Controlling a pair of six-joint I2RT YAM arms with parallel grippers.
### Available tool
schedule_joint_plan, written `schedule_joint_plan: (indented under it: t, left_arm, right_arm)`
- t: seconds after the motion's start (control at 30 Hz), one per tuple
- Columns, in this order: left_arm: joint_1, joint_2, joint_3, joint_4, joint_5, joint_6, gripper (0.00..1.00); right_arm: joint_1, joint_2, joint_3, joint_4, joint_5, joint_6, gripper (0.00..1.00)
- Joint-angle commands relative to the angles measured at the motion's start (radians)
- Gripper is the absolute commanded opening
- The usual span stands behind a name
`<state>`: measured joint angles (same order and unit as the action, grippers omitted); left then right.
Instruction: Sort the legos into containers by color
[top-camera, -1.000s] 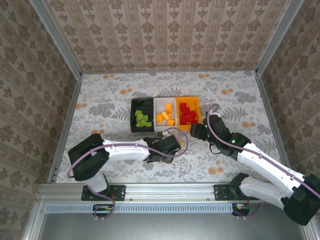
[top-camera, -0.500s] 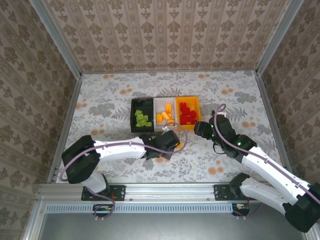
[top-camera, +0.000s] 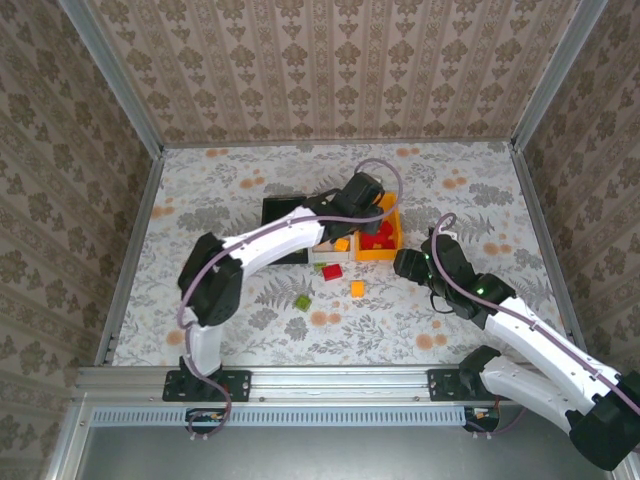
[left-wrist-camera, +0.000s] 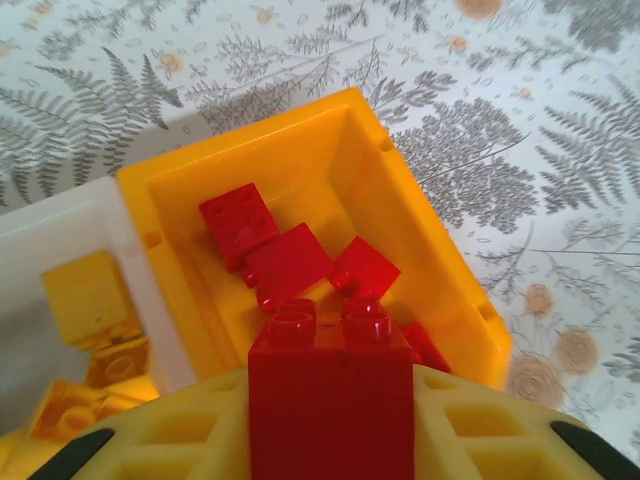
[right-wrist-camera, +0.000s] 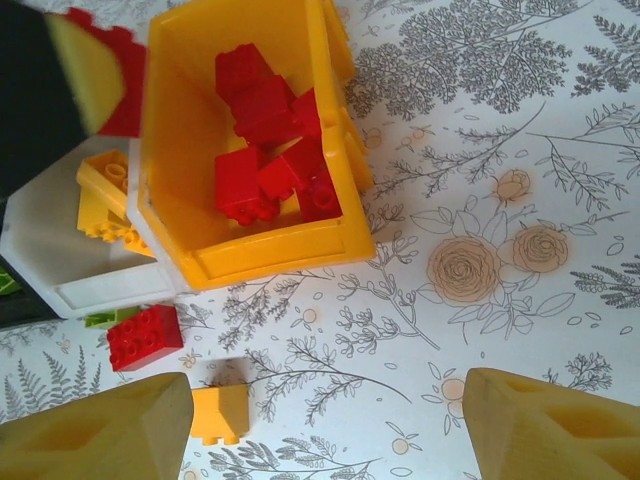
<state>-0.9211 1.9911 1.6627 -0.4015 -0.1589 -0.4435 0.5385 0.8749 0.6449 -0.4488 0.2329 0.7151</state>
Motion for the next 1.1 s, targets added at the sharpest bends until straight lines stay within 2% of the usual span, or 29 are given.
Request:
schedule_joint_plan:
  t: [0.0, 0.1, 0.2, 0.27, 0.4, 0.5, 0.63, 0.87, 1.07]
  left_arm:
    - [0.018, 0.072, 0.099, -0.082, 0.034, 0.034, 0.37]
    - [0.019, 0.127, 0.172, -0.107, 0.047, 0.029, 0.40]
    - [0.020, 0.146, 0.208, -0.116, 0.060, 0.011, 0.49]
    - [0.019, 0.129, 0.201, -0.106, 0.071, -0.008, 0.59]
    - [0.022, 0.024, 0.123, -0.058, 0.081, -0.033, 0.71]
    - [0.026, -0.125, -0.017, 0.006, 0.076, -0.044, 0.79]
    - [0.027, -0.357, -0.253, 0.057, 0.059, -0.063, 0.86]
    - [0.025, -0.790, -0.716, 0.066, -0.033, -0.150, 0.90]
    - [0.019, -1.098, -0.975, 0.006, -0.090, -0.258, 0.94]
  right_arm:
    - [-0.008, -0.013, -0.016, -0.028, 0.011, 0.014, 0.73]
    - [-0.008, -0.011, -0.024, -0.026, 0.005, 0.010, 0.73]
    - [-0.008, -0.005, -0.028, -0.021, -0.004, 0.009, 0.74]
    - [-0.008, 0.001, -0.031, -0.016, -0.014, 0.008, 0.74]
    - [-0.005, 0.031, -0.028, 0.003, -0.050, -0.001, 0.75]
    - [0.016, 0.067, -0.024, 0.036, -0.086, -0.002, 0.75]
    - [0.092, 0.166, -0.002, 0.092, -0.096, -0.001, 0.76]
    - [0.255, 0.449, 0.106, 0.155, -0.067, -0.012, 0.76]
    - [0.282, 0.638, 0.174, 0.169, -0.017, -0.001, 0.73]
